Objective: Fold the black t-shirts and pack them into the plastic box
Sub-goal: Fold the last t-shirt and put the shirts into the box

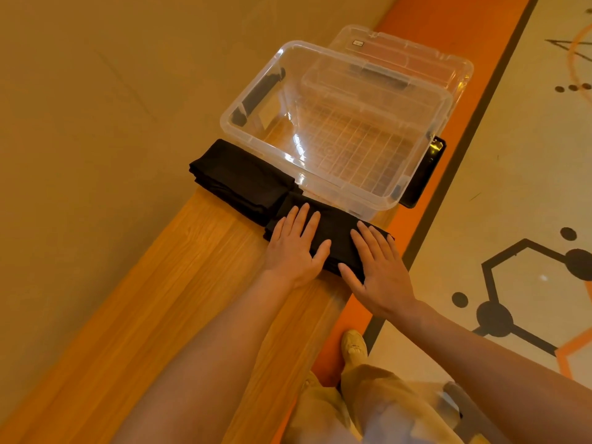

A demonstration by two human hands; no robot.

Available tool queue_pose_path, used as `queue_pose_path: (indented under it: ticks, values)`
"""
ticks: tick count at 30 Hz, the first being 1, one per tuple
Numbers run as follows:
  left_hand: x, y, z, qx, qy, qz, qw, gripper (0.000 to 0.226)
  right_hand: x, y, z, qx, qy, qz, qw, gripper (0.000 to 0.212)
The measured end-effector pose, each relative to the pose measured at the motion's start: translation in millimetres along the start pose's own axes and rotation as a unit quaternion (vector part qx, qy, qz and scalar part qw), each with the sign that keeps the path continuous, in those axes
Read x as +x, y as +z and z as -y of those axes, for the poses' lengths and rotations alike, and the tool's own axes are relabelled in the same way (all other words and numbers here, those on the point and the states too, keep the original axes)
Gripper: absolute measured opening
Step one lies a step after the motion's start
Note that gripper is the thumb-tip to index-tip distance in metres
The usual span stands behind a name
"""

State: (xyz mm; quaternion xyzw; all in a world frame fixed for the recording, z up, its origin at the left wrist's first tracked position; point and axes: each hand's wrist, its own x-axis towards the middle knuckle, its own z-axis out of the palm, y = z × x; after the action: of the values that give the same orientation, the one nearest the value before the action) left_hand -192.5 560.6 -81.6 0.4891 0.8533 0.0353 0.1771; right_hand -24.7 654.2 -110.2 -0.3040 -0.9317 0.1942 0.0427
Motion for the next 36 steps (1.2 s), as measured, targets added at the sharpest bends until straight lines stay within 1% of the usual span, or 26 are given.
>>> queue_pose_path:
  ticks: [10,13,16,18,22,24,27,29,31,33,36]
  values:
    - [-45,11,-8,-0.003,-0.066,0.0,0.998,0.067,-15,-1,-1,0.0,-0.07,0.032,0.997,0.071]
    - [-63,18,-9,0.002,-0.091,-0.009,0.996,0.076,-22,1,2,-0.003,-0.097,0.047,0.994,0.07]
    - [-87,28,-7,-0.013,-0.133,-0.037,0.99,0.086,-26,4,13,-0.014,-0.134,0.06,0.989,0.071]
    - [-104,33,-6,-0.027,-0.166,-0.06,0.984,0.084,-26,6,23,-0.025,-0.166,0.074,0.983,0.071]
    - [-135,42,8,-0.018,-0.227,-0.065,0.971,0.082,-24,16,46,-0.04,-0.225,0.111,0.967,0.072]
    - [-151,46,18,-0.02,-0.261,-0.08,0.962,0.081,-21,23,61,-0.046,-0.256,0.125,0.957,0.072]
    - [-175,48,32,-0.027,-0.312,-0.101,0.944,0.079,-15,32,86,-0.054,-0.31,0.154,0.937,0.075]
    - [-189,48,42,-0.037,-0.335,-0.1,0.936,0.08,-9,38,101,-0.065,-0.345,0.17,0.921,0.077]
    - [-201,46,50,-0.044,-0.347,-0.101,0.931,0.082,-5,40,113,-0.084,-0.373,0.178,0.907,0.08]
    - [-211,44,57,-0.039,-0.348,-0.112,0.93,0.082,-4,39,124,-0.086,-0.389,0.172,0.901,0.079]
    - [-221,41,72,-0.039,-0.314,-0.176,0.932,0.067,-9,35,140,-0.06,-0.421,0.146,0.893,0.068]
